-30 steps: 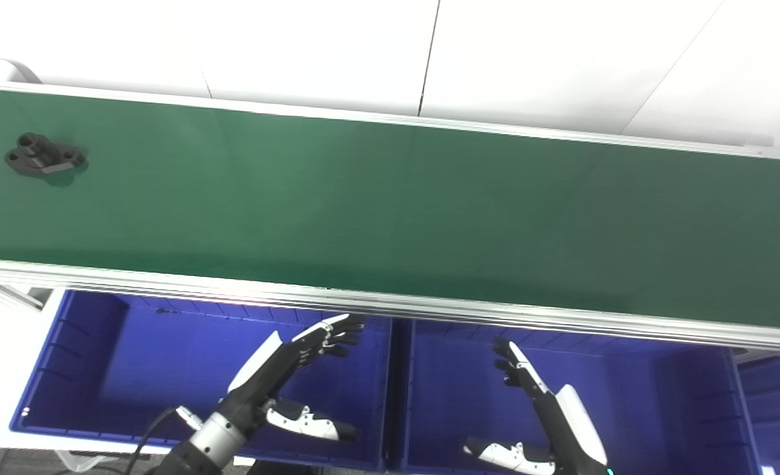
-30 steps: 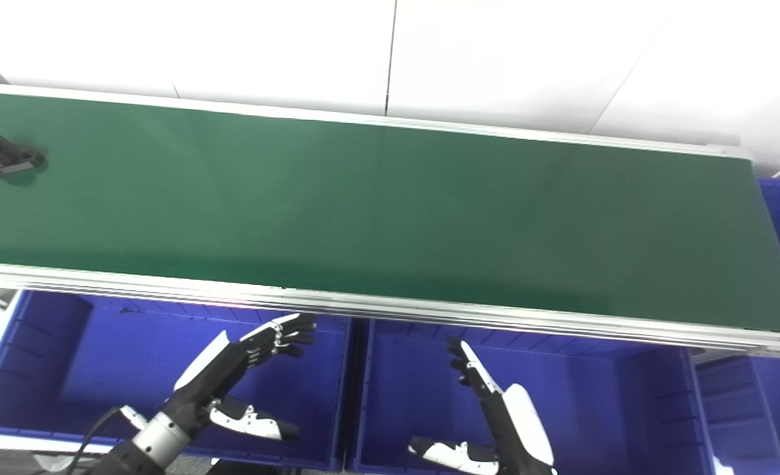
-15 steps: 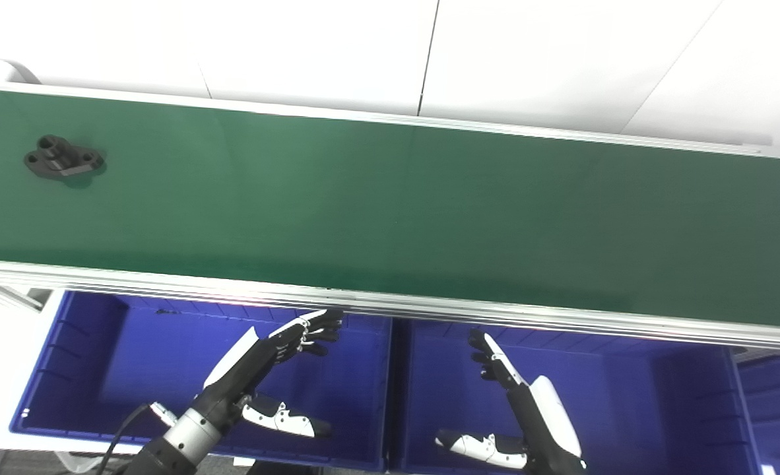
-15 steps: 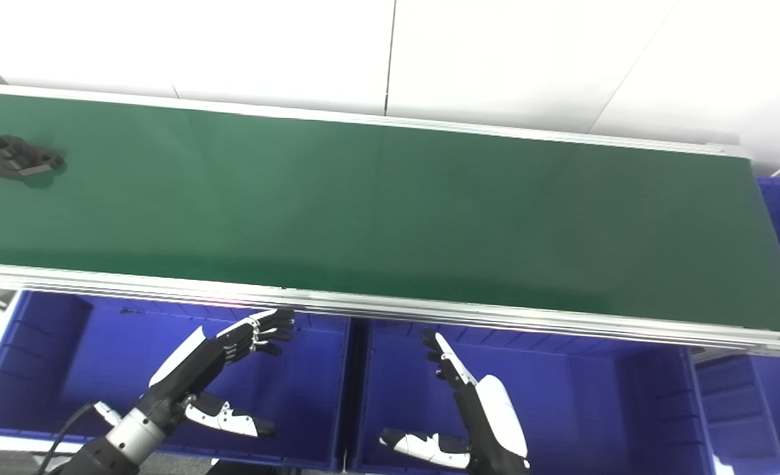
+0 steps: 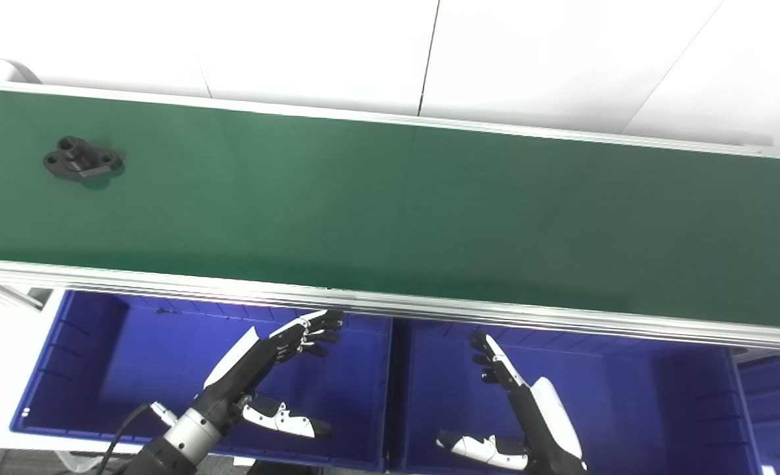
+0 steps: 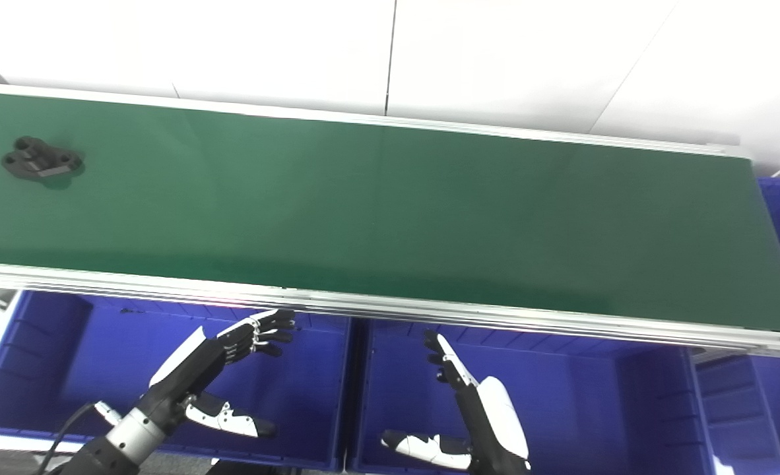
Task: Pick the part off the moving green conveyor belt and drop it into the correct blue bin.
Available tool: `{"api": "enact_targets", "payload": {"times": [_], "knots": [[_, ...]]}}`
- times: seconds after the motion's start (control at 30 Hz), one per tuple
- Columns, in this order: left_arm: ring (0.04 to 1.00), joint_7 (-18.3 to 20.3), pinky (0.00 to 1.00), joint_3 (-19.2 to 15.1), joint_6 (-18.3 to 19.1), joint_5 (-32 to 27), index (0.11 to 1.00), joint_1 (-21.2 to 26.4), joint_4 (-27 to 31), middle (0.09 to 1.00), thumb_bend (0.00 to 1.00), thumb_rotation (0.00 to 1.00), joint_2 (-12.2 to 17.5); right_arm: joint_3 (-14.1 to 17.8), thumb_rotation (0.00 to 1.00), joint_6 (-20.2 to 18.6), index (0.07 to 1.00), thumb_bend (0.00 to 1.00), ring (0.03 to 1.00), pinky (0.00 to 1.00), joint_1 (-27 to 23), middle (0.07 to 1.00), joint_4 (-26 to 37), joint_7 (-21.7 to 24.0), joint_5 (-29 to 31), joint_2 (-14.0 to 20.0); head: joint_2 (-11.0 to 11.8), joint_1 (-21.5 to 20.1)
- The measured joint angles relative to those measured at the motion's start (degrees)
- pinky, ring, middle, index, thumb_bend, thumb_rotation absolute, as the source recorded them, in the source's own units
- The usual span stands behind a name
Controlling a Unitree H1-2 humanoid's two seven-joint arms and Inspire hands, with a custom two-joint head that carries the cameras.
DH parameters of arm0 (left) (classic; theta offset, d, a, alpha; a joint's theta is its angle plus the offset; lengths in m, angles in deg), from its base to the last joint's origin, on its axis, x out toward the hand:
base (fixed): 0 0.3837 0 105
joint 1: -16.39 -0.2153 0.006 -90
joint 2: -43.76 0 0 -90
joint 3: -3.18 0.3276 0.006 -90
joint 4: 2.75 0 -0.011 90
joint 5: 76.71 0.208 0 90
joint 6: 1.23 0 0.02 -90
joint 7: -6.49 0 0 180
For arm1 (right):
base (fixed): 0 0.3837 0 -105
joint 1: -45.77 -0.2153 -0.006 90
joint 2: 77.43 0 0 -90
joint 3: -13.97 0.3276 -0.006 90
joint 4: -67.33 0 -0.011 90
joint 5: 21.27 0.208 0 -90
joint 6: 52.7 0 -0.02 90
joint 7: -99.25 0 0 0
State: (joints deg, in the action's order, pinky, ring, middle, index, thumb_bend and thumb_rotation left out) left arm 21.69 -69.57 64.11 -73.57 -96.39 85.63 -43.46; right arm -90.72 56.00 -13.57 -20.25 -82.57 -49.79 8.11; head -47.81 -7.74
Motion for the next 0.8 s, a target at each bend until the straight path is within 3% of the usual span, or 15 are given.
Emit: {"api": "enact_targets", "payload": {"times": [0.3, 0.43, 0.5, 0.57, 0.8], "knots": [[0.814, -0.22, 0.74, 0.28, -0.01, 1.24, 0.872, 0.01, -0.01, 0.865, 0.83, 0.17, -0.7, 0.07, 0.49, 1.16, 0.966, 0.8, 0.876, 0.8, -0.12, 0.92, -0.88, -0.8, 1.08, 1.07, -0.26, 2.99], [0.817, -0.62, 0.74, 0.44, -0.02, 2.06, 0.874, 0.03, -0.1, 0.867, 0.82, 0.19, -0.96, 0.08, 0.5, 1.33, 0.972, 0.8, 0.883, 0.81, -0.13, 0.928, -0.89, -0.68, 2.36, 1.8, 0.79, 4.14], [0.818, -0.91, 0.75, 0.7, -0.11, 2.38, 0.87, 0.05, -0.55, 0.867, 0.83, 0.19, -1.13, 0.09, 0.5, 2.05, 0.967, 0.8, 0.87, 0.79, -0.23, 0.921, -1.62, -0.94, 2.39, 1.97, 3.07, 6.15], [0.818, -1.32, 0.76, 0.99, -0.19, 2.28, 0.861, 0.08, -1.92, 0.864, 0.84, 0.17, -1.76, -0.39, 0.49, 4.23, 0.965, 0.8, 0.86, 0.77, -0.8, 0.917, -4.52, -2.19, 2.07, 2.32, 8.33, 10.79], [0.805, -3.76, 0.76, 3.65, -0.21, 4.82, 0.819, 0.29, -4.41, 0.828, 0.87, 0.12, -2.52, -2.48, 0.48, 4.91, 0.968, 0.82, 0.845, 0.72, -1.77, 0.918, -8.72, -6.33, 2.78, 5.18, 14.75, 21.53]]}}
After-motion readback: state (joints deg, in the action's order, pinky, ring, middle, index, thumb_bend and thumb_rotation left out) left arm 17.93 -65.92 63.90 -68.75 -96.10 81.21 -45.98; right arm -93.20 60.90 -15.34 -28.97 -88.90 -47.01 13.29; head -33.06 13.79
